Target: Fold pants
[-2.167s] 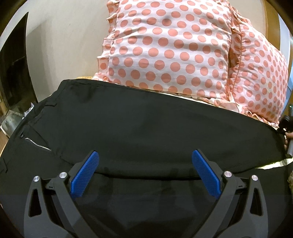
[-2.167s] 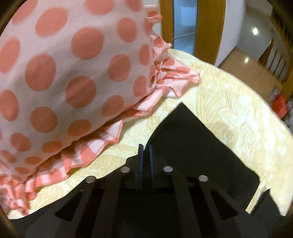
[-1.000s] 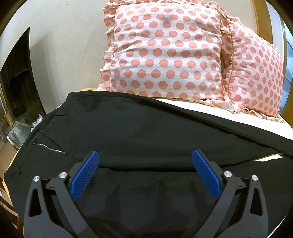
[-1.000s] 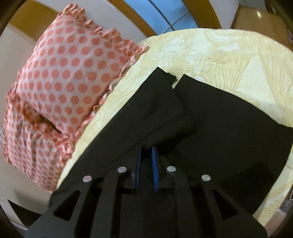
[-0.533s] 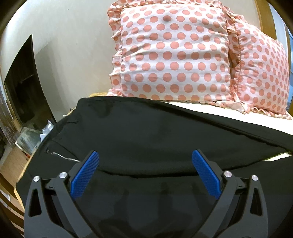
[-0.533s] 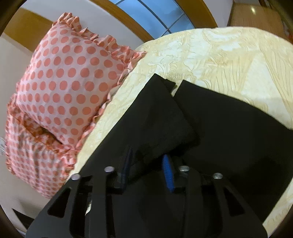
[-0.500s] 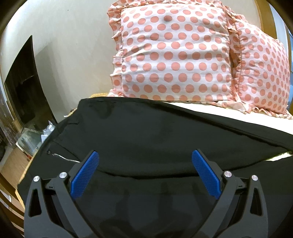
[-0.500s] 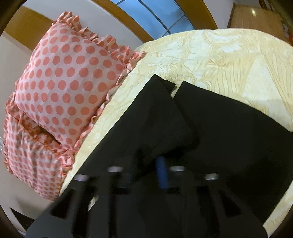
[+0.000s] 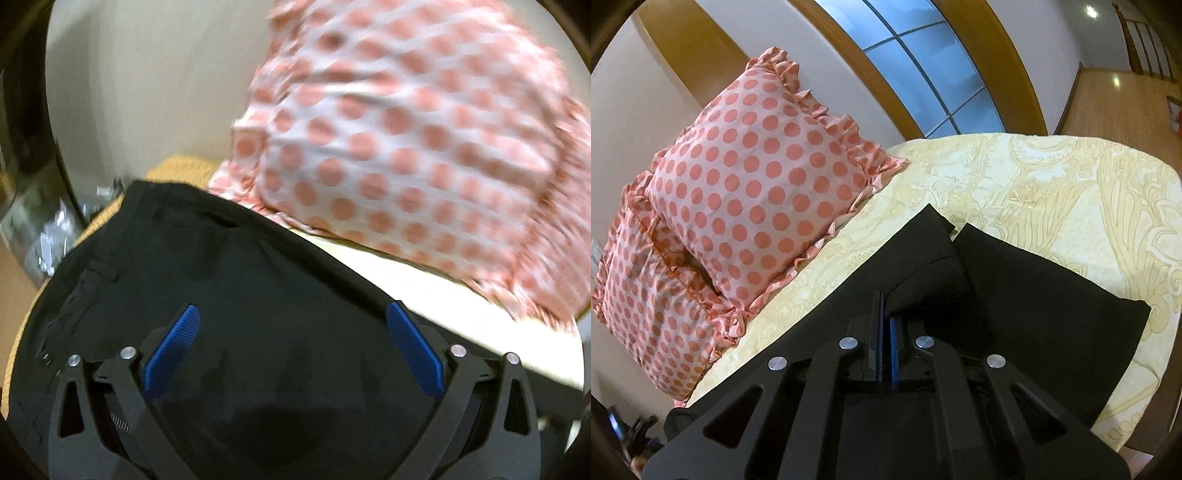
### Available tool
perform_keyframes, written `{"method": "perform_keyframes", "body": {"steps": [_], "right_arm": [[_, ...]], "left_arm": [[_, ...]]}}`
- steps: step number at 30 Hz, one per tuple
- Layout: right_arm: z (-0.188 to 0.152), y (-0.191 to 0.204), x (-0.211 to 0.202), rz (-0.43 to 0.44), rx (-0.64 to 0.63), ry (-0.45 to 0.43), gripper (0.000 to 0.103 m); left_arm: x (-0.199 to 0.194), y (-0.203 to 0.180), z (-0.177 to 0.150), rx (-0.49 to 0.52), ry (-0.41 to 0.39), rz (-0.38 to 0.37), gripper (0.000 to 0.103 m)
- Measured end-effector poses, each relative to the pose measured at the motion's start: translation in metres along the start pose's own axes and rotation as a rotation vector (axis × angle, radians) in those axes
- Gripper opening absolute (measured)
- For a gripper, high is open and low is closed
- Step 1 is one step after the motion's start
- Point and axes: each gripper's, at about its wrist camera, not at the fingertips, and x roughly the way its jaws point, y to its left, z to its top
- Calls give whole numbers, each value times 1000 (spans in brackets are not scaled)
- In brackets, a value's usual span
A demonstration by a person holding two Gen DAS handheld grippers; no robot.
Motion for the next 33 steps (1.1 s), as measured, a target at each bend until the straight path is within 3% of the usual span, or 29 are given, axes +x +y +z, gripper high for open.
{"method": "perform_keyframes", "body": {"steps": [1, 5, 10, 12, 15, 16, 18, 21, 25, 28, 33], "right_arm": [[0, -1, 1, 1, -2, 4, 2], [-1, -3, 5, -7, -23, 23, 2], [-1, -1, 11, -25, -57, 29, 3], [-1, 0, 11, -28, -68, 27, 3], [0, 4, 10, -29, -95, 17, 2], [0, 4, 10, -28, -99, 15, 3], [2, 4, 10, -19, -99, 9, 3], [6, 5, 6, -10, -109, -12, 3], [13, 5, -3, -4, -102, -50, 3], [19, 5, -14, -12, -110, -88, 3], [25, 1, -38, -9, -105, -141, 3]], "left_arm": [[14, 2, 10, -13, 31, 9, 90], [71, 7, 44, -80, 146, 90, 86], [113, 7, 64, -125, 218, 176, 86], [126, 12, 70, -137, 240, 232, 77], [127, 23, 73, -173, 229, 275, 40], [123, 27, 73, -179, 213, 268, 17], [109, 38, 69, -206, 203, 218, 7], [68, 49, 55, -217, 133, 159, 6], [-6, 61, 22, -150, 29, 108, 6], [-71, 77, -14, -126, -38, 55, 6], [-144, 97, -80, -114, -117, 50, 6]]}}
